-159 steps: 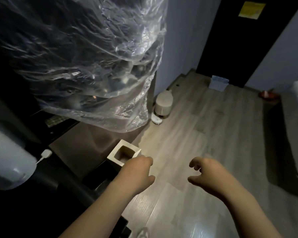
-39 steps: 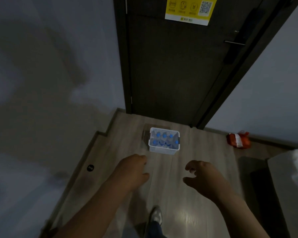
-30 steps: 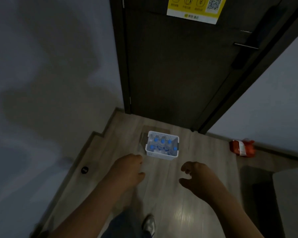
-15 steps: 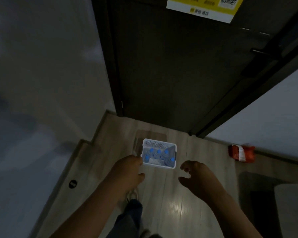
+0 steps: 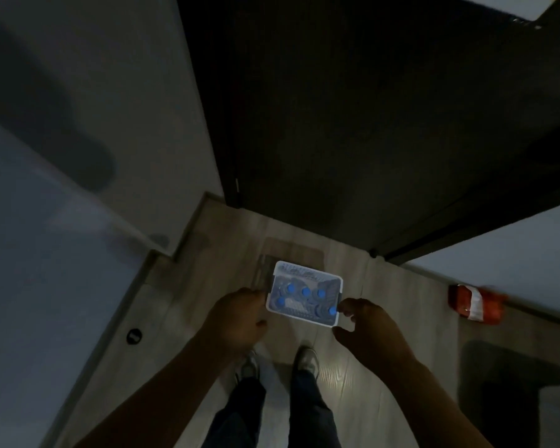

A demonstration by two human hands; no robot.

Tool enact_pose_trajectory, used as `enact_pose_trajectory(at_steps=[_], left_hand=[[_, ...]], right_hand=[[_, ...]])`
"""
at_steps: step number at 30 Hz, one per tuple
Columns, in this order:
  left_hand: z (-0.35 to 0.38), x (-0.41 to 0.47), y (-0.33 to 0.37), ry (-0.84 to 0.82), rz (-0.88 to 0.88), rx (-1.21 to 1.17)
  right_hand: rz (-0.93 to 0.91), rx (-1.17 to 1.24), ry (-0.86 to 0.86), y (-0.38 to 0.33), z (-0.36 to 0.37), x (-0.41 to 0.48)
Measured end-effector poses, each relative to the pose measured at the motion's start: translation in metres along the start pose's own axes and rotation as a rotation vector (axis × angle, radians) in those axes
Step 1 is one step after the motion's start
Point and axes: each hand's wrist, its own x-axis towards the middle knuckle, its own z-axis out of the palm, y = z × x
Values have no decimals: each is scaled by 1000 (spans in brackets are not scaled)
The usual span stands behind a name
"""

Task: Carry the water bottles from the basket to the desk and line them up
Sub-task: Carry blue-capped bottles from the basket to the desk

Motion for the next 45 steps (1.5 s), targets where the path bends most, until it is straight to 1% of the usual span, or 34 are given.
enact_pose_trajectory(at_steps=[2, 5, 6, 12, 15, 18, 23, 27, 31, 38, 45], left_hand=[[11, 18, -4, 33, 12, 29], [35, 44, -12, -100, -149, -66], [45, 54, -17, -120, -176, -85], [113, 113, -46, -134, -267, -91], [154, 137, -62, -168, -319, -107], [200, 160, -79, -169, -296, -78], [270, 201, -107, -179, -313, -80], [318, 236, -127, -210, -351, -123], [360, 265, -143, -218, -352, -146], [411, 297, -165, -208, -298, -148], [440, 317, -174, -186, -250, -122]], right_hand=[[-4, 13, -4, 7, 6, 23], [-21, 25, -13, 21, 18, 60], [-25, 25, -23, 27, 23, 73], [-51, 5, -77, 65, 69, 153], [-56, -10, -89, 86, 101, 194], [-72, -51, -118, 104, 139, 231], [-86, -112, -160, 131, 201, 288], [-77, -129, -162, 150, 246, 325], [-70, -140, -194, 166, 286, 357], [-87, -164, -175, 180, 340, 395], [-64, -209, -162, 187, 368, 416]])
